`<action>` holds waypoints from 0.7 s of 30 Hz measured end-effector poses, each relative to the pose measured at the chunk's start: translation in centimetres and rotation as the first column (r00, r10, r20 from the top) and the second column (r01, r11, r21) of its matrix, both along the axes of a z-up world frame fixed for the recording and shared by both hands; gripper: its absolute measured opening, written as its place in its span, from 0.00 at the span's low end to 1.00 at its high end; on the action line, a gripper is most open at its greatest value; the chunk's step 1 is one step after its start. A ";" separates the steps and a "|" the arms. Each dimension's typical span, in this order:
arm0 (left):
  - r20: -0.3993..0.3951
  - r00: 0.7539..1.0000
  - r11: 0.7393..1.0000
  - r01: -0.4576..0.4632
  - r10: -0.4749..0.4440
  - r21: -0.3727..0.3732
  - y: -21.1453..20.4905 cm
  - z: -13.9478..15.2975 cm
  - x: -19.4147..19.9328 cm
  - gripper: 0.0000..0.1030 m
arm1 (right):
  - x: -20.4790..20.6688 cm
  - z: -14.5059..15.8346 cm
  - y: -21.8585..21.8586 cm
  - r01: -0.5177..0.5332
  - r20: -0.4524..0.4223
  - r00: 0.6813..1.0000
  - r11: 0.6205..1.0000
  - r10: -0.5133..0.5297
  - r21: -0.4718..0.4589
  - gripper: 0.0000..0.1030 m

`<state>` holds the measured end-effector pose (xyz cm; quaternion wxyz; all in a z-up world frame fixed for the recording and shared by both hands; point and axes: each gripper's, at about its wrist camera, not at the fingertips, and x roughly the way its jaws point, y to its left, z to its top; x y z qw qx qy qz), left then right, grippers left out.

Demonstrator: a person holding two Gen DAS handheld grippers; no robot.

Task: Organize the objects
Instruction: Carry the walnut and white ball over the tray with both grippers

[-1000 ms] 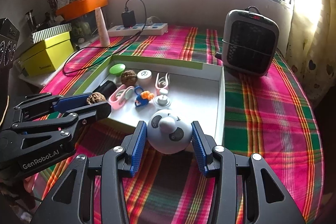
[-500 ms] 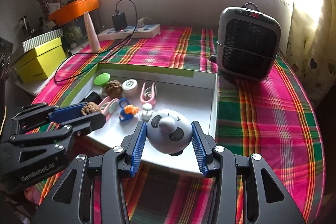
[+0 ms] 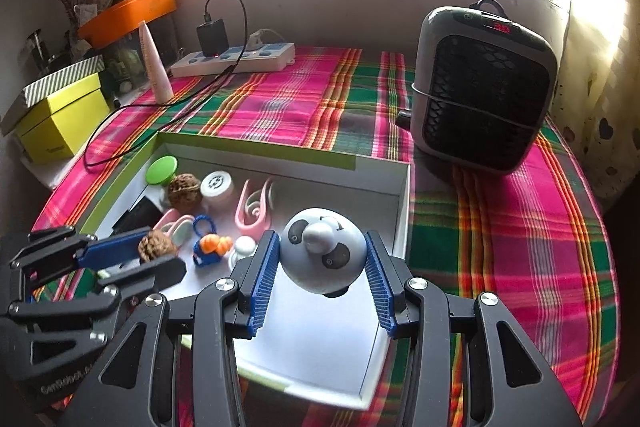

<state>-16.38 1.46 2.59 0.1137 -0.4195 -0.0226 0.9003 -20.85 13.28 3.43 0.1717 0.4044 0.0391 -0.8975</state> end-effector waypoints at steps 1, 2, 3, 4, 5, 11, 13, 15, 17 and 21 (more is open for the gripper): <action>0.001 1.000 1.000 0.000 0.000 0.000 0.0 0.0 0.0 0.28 | -0.2 0.0 0.0 0.000 0.003 1.000 1.000 0.000 -0.001 0.43; 0.002 1.000 1.000 0.002 -0.002 -0.002 0.1 -0.1 -0.1 0.28 | -0.4 -0.1 0.0 0.000 0.004 1.000 1.000 0.000 0.001 0.43; 0.004 1.000 1.000 0.002 -0.002 -0.003 0.1 -0.2 -0.2 0.28 | -0.6 -0.2 0.0 0.000 0.006 1.000 1.000 0.000 0.005 0.43; 0.005 1.000 1.000 0.002 -0.002 -0.004 0.1 -0.2 -0.2 0.28 | -0.7 -0.2 0.0 0.000 0.007 1.000 1.000 0.000 0.007 0.43; 0.007 1.000 1.000 0.003 -0.003 -0.004 0.2 -0.3 -0.3 0.28 | -0.8 -0.3 0.0 0.000 0.009 1.000 1.000 0.000 0.009 0.43; 0.015 1.000 1.000 0.002 -0.002 -0.001 0.3 -0.7 -0.6 0.28 | -1.3 -0.4 0.0 -0.002 0.012 1.000 1.000 0.002 0.013 0.43; 0.017 1.000 1.000 0.002 -0.002 -0.003 0.3 -0.7 -0.6 0.28 | -1.5 -0.4 -0.1 -0.002 0.014 1.000 1.000 0.002 0.015 0.43; 0.017 1.000 1.000 0.005 -0.005 -0.002 0.4 -0.7 -0.7 0.28 | -1.7 -0.5 -0.2 -0.004 0.016 1.000 1.000 0.004 0.016 0.43; 0.020 1.000 1.000 0.004 -0.004 -0.004 0.4 -0.8 -0.7 0.28 | -1.8 -0.6 -0.2 -0.006 0.018 1.000 1.000 0.005 0.018 0.43; 0.025 1.000 1.000 0.003 -0.003 -0.004 0.4 -1.0 -0.9 0.28 | -2.1 -0.7 -0.4 -0.009 0.021 1.000 1.000 0.008 0.022 0.43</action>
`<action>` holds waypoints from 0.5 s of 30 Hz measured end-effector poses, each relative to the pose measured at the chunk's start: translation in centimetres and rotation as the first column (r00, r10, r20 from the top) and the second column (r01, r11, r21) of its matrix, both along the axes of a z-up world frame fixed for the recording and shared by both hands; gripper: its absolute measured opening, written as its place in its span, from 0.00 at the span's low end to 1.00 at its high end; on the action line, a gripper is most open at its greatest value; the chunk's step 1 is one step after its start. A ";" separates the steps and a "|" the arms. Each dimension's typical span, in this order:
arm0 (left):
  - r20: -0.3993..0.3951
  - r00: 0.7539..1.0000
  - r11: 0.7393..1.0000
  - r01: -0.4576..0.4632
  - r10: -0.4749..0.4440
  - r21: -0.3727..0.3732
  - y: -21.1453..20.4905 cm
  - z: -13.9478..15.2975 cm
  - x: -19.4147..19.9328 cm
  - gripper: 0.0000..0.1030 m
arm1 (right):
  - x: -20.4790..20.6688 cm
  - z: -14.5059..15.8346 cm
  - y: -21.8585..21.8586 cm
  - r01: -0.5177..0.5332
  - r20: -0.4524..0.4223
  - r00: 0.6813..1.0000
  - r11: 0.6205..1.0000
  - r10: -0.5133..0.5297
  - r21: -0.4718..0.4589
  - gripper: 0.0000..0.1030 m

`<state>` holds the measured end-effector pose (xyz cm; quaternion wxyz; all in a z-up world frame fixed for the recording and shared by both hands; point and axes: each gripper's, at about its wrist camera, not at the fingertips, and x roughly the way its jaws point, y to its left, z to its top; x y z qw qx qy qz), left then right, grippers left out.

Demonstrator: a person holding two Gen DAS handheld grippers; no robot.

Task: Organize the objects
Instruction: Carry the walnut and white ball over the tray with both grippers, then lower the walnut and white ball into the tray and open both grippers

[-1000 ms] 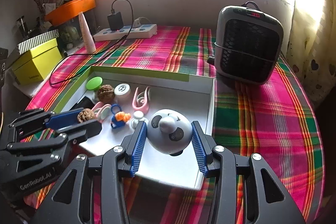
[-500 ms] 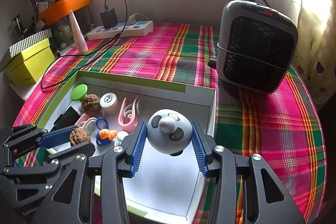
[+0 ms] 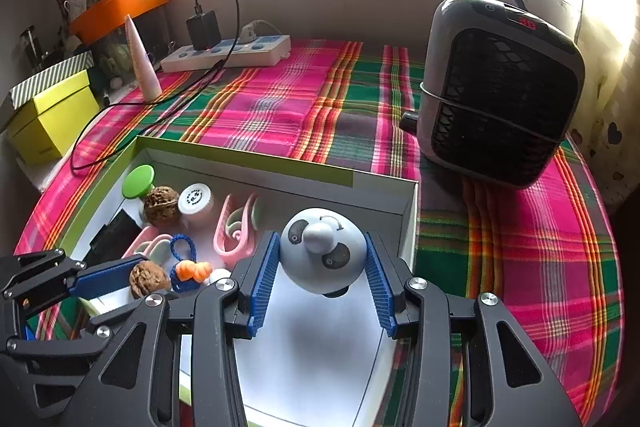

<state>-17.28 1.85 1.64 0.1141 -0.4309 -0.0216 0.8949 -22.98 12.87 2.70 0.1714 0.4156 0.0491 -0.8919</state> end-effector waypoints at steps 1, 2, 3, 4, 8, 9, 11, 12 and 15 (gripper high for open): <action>0.001 1.000 1.000 0.001 -0.001 -0.001 0.0 -0.1 0.0 0.28 | -0.1 -0.1 0.0 0.000 0.002 1.000 1.000 0.000 0.001 0.43; 0.003 1.000 1.000 0.001 -0.001 -0.002 0.1 -0.1 -0.1 0.28 | -0.2 -0.1 0.0 0.001 0.004 1.000 1.000 -0.001 0.003 0.43; 0.004 1.000 1.000 0.003 -0.003 -0.002 0.1 -0.2 -0.1 0.28 | -0.2 -0.2 -0.1 0.001 0.001 1.000 1.000 -0.001 0.006 0.43; 0.006 1.000 1.000 0.002 -0.002 -0.003 0.1 -0.2 -0.1 0.28 | -0.3 -0.2 -0.1 0.000 0.001 1.000 1.000 0.000 0.007 0.43; 0.012 1.000 1.000 0.000 0.000 -0.003 0.2 -0.4 -0.2 0.28 | -0.3 -0.1 -0.2 -0.005 -0.002 1.000 1.000 0.005 0.007 0.43; 0.011 1.000 1.000 0.000 0.000 -0.003 0.3 -0.4 -0.2 0.28 | -0.3 -0.1 -0.2 -0.008 -0.004 1.000 1.000 0.008 0.009 0.43; 0.011 1.000 1.000 -0.001 0.001 -0.004 0.3 -0.4 -0.2 0.28 | -0.3 -0.2 -0.3 -0.009 -0.005 1.000 1.000 0.009 0.015 0.43; 0.012 1.000 1.000 -0.002 0.002 -0.004 0.3 -0.4 -0.2 0.28 | -0.3 -0.2 -0.3 -0.009 -0.006 1.000 1.000 0.009 0.015 0.43; 0.015 1.000 1.000 -0.004 0.004 -0.004 0.3 -0.5 -0.3 0.28 | -0.3 -0.2 -0.4 -0.005 -0.004 1.000 1.000 0.006 0.015 0.43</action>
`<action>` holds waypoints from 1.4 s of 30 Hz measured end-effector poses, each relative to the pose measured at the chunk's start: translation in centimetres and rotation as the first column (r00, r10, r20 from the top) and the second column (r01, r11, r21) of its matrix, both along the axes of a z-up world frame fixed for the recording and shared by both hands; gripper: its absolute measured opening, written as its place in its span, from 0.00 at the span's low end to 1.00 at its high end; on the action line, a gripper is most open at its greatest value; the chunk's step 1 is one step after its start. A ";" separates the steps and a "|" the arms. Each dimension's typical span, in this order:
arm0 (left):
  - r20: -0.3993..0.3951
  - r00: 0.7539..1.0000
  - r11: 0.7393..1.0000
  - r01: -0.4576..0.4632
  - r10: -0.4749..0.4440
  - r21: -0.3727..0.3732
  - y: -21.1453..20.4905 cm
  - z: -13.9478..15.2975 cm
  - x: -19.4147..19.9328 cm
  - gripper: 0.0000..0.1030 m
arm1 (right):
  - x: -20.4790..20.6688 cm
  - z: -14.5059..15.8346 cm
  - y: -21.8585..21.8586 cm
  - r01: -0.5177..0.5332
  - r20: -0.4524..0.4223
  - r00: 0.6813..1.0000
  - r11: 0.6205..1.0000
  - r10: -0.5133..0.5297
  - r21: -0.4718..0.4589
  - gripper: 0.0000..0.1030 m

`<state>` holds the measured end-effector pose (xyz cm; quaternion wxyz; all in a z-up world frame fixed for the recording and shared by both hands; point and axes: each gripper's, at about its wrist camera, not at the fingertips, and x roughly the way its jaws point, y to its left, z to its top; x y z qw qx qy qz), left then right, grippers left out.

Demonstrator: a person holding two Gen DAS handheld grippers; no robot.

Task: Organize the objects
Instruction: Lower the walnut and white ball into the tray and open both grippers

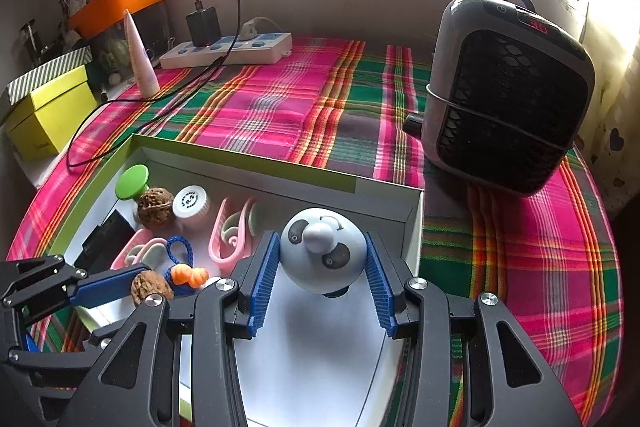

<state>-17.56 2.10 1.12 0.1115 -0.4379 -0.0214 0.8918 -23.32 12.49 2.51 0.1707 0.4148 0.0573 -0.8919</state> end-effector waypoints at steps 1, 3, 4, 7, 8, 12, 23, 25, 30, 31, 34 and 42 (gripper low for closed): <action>0.000 1.000 1.000 0.000 0.000 0.000 0.0 0.0 0.0 0.28 | 0.0 0.0 -0.1 -0.002 0.000 1.000 1.000 0.002 0.003 0.43; 0.000 1.000 1.000 0.000 0.000 -0.002 0.0 0.0 0.0 0.28 | 0.1 -0.1 -0.1 -0.005 -0.001 1.000 1.000 0.005 0.006 0.43; -0.001 1.000 1.000 0.000 0.000 0.000 0.0 0.0 0.0 0.28 | 0.1 -0.1 -0.1 -0.005 -0.001 1.000 1.000 0.005 0.006 0.43; -0.002 1.000 1.000 -0.001 0.001 -0.003 0.1 0.0 0.0 0.28 | 0.2 -0.1 -0.2 -0.007 -0.002 1.000 1.000 0.007 0.007 0.43; -0.001 1.000 1.000 -0.002 0.002 -0.003 0.1 0.0 0.0 0.28 | 0.3 -0.1 -0.2 -0.007 -0.002 1.000 1.000 0.007 0.008 0.43; -0.001 1.000 1.000 -0.001 0.001 -0.005 0.1 0.0 0.1 0.28 | 0.3 -0.1 -0.3 -0.009 -0.003 1.000 1.000 0.009 0.008 0.43; 0.001 1.000 1.000 0.002 -0.002 -0.006 0.1 -0.1 0.1 0.28 | 0.4 0.0 -0.3 -0.014 -0.002 1.000 1.000 0.015 0.005 0.43; 0.000 1.000 1.000 0.003 -0.003 -0.008 0.1 -0.1 0.1 0.28 | 0.5 0.0 -0.3 -0.012 -0.004 1.000 1.000 0.012 0.004 0.43; 0.001 1.000 1.000 0.001 -0.001 -0.007 0.0 -0.1 0.2 0.29 | 0.7 -0.1 -0.3 -0.014 -0.004 1.000 1.000 0.014 0.004 0.43; 0.001 1.000 1.000 0.001 -0.001 -0.007 0.0 -0.1 0.2 0.29 | 0.7 -0.1 -0.3 -0.014 -0.004 1.000 1.000 0.014 0.003 0.43; 0.001 1.000 1.000 0.001 -0.001 -0.011 0.0 0.0 0.3 0.30 | 0.8 -0.1 -0.3 -0.009 -0.006 1.000 1.000 0.009 0.002 0.43; -0.005 1.000 1.000 -0.006 0.006 -0.025 0.1 0.1 0.5 0.36 | 1.3 0.0 0.1 0.003 -0.005 1.000 1.000 -0.003 -0.011 0.43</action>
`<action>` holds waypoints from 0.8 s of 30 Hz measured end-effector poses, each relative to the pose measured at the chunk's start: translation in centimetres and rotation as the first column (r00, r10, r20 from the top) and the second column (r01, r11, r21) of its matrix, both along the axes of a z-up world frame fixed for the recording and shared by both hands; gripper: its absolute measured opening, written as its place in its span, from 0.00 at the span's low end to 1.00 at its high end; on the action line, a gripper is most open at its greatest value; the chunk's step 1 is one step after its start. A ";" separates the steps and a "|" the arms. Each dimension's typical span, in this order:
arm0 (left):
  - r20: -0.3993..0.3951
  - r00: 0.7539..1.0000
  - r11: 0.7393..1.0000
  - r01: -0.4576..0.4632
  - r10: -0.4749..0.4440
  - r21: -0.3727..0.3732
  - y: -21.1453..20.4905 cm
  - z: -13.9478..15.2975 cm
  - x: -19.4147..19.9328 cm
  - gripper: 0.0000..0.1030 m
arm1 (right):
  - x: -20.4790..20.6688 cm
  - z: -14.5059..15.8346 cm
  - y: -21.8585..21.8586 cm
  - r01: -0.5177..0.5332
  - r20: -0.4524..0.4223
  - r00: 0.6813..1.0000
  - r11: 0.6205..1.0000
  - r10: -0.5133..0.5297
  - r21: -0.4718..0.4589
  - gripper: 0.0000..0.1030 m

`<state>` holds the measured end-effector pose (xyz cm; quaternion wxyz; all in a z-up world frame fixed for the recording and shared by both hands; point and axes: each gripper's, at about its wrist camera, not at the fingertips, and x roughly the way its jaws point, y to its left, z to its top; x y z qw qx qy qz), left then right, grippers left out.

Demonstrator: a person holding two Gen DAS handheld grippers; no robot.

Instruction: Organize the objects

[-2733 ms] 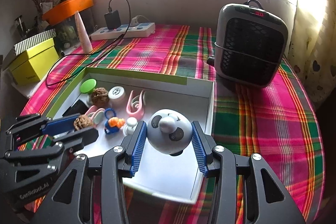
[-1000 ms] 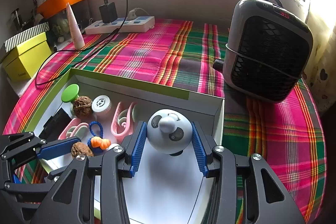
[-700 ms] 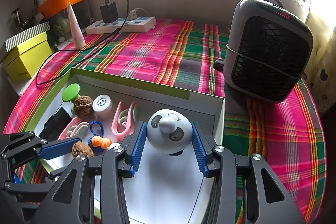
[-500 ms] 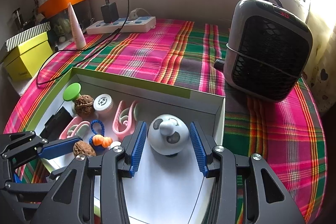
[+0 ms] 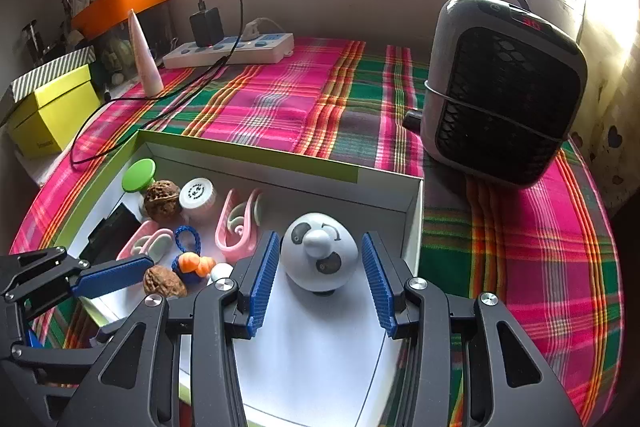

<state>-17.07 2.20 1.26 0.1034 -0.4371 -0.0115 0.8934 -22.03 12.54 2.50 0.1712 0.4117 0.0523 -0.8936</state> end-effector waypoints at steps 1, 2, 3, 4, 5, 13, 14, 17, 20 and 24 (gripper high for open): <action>-0.001 1.000 1.000 -0.002 0.002 -0.002 0.0 0.0 0.0 0.37 | 0.1 0.0 0.0 0.001 -0.001 1.000 1.000 -0.001 -0.001 0.43; -0.002 1.000 1.000 -0.004 0.004 -0.003 0.0 0.1 0.1 0.37 | 0.2 0.1 0.0 0.002 -0.001 1.000 1.000 -0.002 -0.001 0.43; -0.004 1.000 1.000 -0.006 0.006 -0.004 0.0 0.1 0.2 0.38 | 0.4 0.2 0.0 0.004 -0.003 1.000 1.000 -0.004 -0.002 0.43; -0.008 1.000 1.000 -0.008 0.008 -0.008 0.1 0.2 0.3 0.38 | 0.5 0.3 0.0 0.003 -0.006 1.000 1.000 -0.003 -0.004 0.43; -0.013 1.000 1.000 -0.010 0.010 -0.013 0.1 0.3 0.4 0.39 | 0.7 0.4 0.0 0.002 -0.010 1.000 1.000 -0.002 -0.008 0.43; -0.040 0.999 0.999 -0.031 0.030 -0.015 -0.2 1.3 1.6 0.40 | 2.3 1.6 0.1 0.017 -0.042 0.999 0.999 -0.018 -0.029 0.43; -0.043 0.999 0.999 -0.034 0.034 -0.015 -0.3 1.4 1.8 0.40 | 2.5 1.8 0.1 0.019 -0.045 0.999 0.999 -0.021 -0.032 0.43; -0.052 0.998 0.999 -0.047 0.046 -0.017 -0.5 1.7 2.4 0.40 | 3.3 2.1 0.3 0.030 -0.055 0.998 0.999 -0.032 -0.036 0.43; -0.066 0.996 0.998 -0.057 0.055 -0.030 -0.6 2.1 3.1 0.40 | 4.3 2.4 0.4 0.038 -0.060 0.997 0.998 -0.041 -0.049 0.43; -0.072 0.996 0.998 -0.057 0.055 -0.026 -0.6 2.4 4.1 0.40 | 5.7 2.8 0.4 0.038 -0.072 0.997 0.998 -0.042 -0.055 0.43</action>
